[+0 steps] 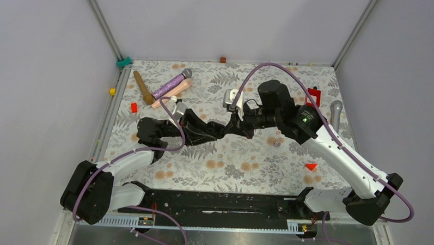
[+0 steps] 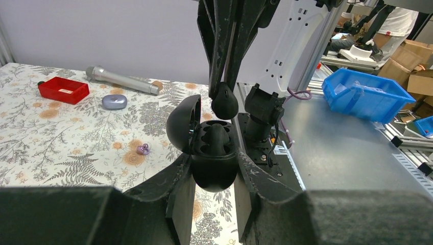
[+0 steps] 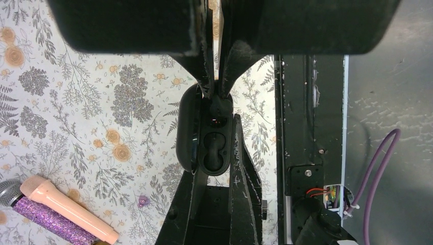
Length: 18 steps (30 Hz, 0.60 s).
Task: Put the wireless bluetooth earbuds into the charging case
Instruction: Place the earbud in the charging case.
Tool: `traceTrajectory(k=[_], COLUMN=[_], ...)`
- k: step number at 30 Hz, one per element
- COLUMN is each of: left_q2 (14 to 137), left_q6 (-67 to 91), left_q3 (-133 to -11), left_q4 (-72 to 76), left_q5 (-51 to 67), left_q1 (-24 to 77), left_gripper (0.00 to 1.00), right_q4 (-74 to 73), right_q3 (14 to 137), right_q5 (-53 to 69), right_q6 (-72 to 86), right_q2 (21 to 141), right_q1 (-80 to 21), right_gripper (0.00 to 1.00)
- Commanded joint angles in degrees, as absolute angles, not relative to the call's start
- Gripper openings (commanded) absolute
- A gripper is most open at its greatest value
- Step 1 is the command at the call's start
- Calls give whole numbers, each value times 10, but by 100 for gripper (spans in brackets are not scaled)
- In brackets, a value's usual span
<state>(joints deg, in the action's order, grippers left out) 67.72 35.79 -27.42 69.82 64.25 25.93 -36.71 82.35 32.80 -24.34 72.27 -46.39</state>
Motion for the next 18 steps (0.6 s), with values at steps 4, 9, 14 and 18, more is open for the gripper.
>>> traceTrajectory(k=[4,9,14,18], left_q2=[677,677,678,679], left_q6=[349,349,351,351], left_q3=[-300,-300,-300,-300], left_q4=[715,716,717,718], left_q5=[652,653,653,652], left_q1=[262,263,263,263], left_gripper=[0,0,0,0], right_q4=[-358,-343,-338,-334], right_q3=[827,823,819,816], right_q5=[304,299,296,295], right_q6=[-256,-247,-246,-244], right_q2=[724,727,728,729], right_q1=[-478,-478,-481,-484], right_gripper=[0,0,0,0])
